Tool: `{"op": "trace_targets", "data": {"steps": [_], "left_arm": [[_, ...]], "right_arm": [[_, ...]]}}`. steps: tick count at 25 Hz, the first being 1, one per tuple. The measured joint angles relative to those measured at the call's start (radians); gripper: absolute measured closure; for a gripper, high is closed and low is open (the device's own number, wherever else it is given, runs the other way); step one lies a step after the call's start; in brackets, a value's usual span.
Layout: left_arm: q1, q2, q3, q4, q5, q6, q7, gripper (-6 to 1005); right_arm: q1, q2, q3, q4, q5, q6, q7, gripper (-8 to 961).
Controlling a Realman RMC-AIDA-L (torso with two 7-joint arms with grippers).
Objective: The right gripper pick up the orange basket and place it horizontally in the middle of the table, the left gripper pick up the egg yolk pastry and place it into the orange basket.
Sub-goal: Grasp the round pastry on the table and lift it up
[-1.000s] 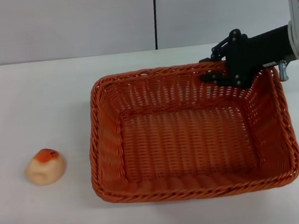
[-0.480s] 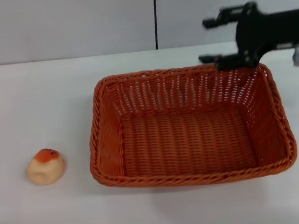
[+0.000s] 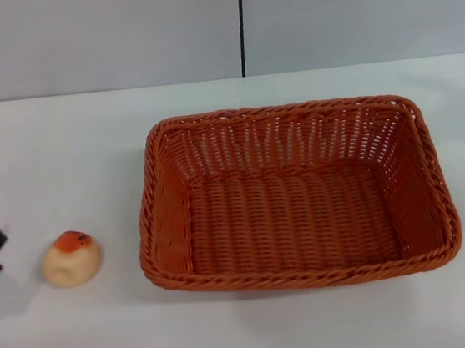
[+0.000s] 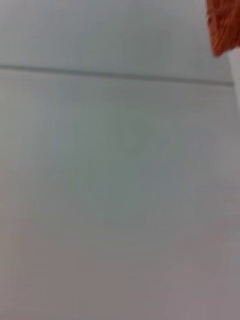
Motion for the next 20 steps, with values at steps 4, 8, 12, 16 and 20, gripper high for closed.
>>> {"op": "trace_targets", "data": {"steps": [4, 8, 12, 16, 20], "left_arm": [[-0.010, -0.001, 0.068, 0.016, 0.000, -0.022, -0.008, 260], [-0.027, -0.002, 0.163, 0.023, 0.000, -0.083, -0.015, 262], [-0.033, 0.000, 0.251, 0.032, 0.000, -0.119, -0.062, 263], [-0.034, -0.002, 0.294, 0.028, 0.000, -0.159, -0.066, 264], [-0.043, -0.009, 0.310, 0.004, 0.000, -0.212, -0.056, 265]], "right_arm": [[-0.059, -0.002, 0.059, 0.160, 0.132, -0.111, -0.069, 254], [-0.072, -0.005, 0.106, 0.204, 0.137, -0.134, -0.074, 255], [-0.077, -0.006, 0.120, 0.229, 0.135, -0.142, -0.078, 255], [-0.073, -0.006, 0.120, 0.247, 0.135, -0.139, -0.079, 254], [-0.067, -0.009, 0.117, 0.253, 0.134, -0.137, -0.079, 254]]}}
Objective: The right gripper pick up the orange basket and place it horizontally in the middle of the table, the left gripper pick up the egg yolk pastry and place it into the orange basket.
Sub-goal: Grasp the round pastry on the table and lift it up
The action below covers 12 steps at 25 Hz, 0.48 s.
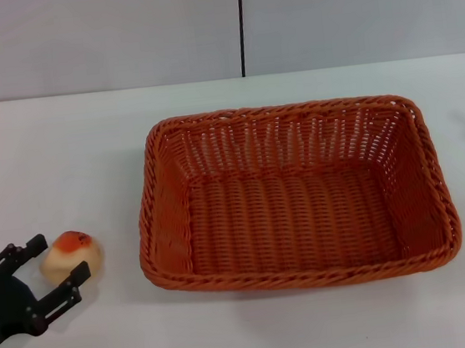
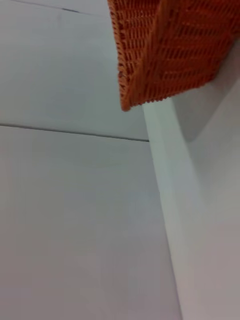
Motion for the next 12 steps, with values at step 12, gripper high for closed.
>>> {"op": "trace_targets", "data": {"steps": [12], "left_arm": [[-0.035, -0.001, 0.001, -0.045, 0.000, -0.078, 0.008, 269]], "right_arm": [[0.006, -0.001, 0.004, 0.008, -0.013, 0.000, 0.004, 254]]}}
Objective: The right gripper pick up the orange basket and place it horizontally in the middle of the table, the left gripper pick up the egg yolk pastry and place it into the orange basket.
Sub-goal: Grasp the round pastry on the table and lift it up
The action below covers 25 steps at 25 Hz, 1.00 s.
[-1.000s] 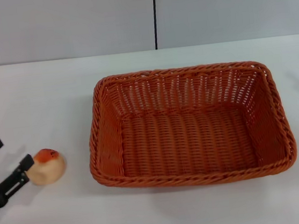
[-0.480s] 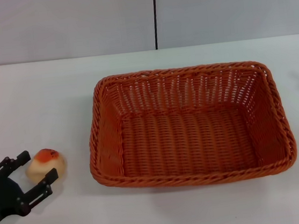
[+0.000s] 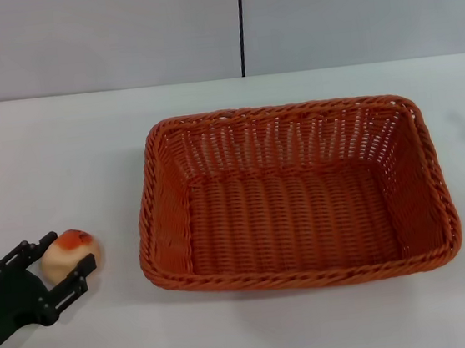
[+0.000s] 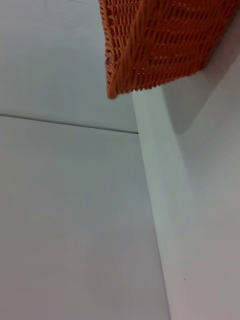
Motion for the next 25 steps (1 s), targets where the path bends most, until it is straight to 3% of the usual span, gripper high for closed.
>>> {"op": "trace_targets", "data": {"steps": [7, 10, 17, 22, 25], "left_arm": [[0.008, -0.001, -0.005, -0.003, -0.005, 0.008, 0.078, 271], [0.008, -0.001, -0.006, -0.007, -0.005, 0.007, 0.087, 480], [0.008, 0.002, -0.048, -0.014, -0.010, 0.039, 0.084, 690], [-0.027, 0.008, -0.159, 0.005, -0.011, 0.183, 0.055, 710], [-0.055, 0.008, -0.183, 0.030, -0.011, 0.237, 0.014, 723]], "right_arm": [[0.002, 0.001, 0.001, 0.019, 0.000, 0.001, -0.004, 254], [0.003, 0.001, 0.001, 0.019, 0.000, 0.001, -0.004, 254], [0.005, 0.002, 0.001, 0.024, 0.000, 0.001, -0.005, 254], [0.007, 0.003, 0.001, 0.025, 0.000, -0.003, -0.005, 254], [0.008, 0.003, 0.001, 0.025, 0.000, -0.006, -0.005, 255]]}}
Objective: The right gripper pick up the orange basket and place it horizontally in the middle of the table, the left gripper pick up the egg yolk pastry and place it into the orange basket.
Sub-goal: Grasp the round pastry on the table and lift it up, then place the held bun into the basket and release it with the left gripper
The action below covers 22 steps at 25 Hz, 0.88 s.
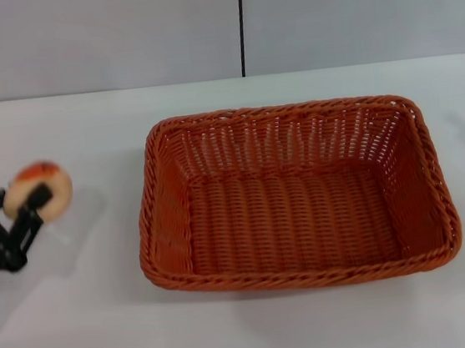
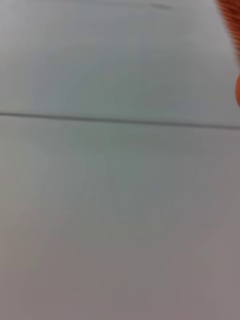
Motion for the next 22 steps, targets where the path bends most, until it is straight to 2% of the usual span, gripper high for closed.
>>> {"op": "trace_targets", "data": {"steps": [5, 6, 7, 10, 12, 15, 17, 20, 22], "left_arm": [[-0.099, -0.003, 0.019, 0.031, 0.008, 0.102, -0.121, 748], [-0.099, -0.003, 0.019, 0.031, 0.008, 0.102, -0.121, 757], [-0.152, -0.007, 0.078, 0.023, 0.010, 0.122, -0.149, 765], [-0.192, -0.013, 0.138, -0.002, 0.010, 0.122, -0.157, 790], [-0.244, -0.015, 0.202, -0.060, 0.010, 0.108, -0.153, 803], [-0.255, -0.015, 0.217, -0.078, 0.010, 0.103, -0.149, 822], [-0.278, -0.016, 0.240, -0.145, 0.008, 0.062, -0.117, 825], [-0.275, -0.016, 0.241, -0.168, 0.006, 0.048, -0.103, 812], [-0.268, -0.016, 0.242, -0.173, 0.007, 0.046, -0.099, 730]], "right_arm": [[0.001, 0.002, -0.001, 0.019, 0.003, -0.003, -0.002, 255], [0.001, 0.002, -0.001, 0.025, 0.004, -0.005, -0.004, 255], [0.001, 0.002, -0.001, 0.036, 0.006, -0.006, -0.007, 255], [0.001, 0.002, -0.001, 0.041, 0.006, -0.010, -0.008, 255], [0.001, 0.002, -0.001, 0.047, 0.005, -0.024, -0.009, 255], [0.000, 0.002, -0.001, 0.050, 0.005, -0.031, -0.009, 255], [-0.001, 0.002, -0.001, 0.052, 0.004, -0.035, -0.009, 255], [-0.001, 0.002, -0.001, 0.053, 0.003, -0.035, -0.010, 255], [-0.004, 0.002, -0.001, 0.053, 0.002, -0.036, -0.011, 255]]}}
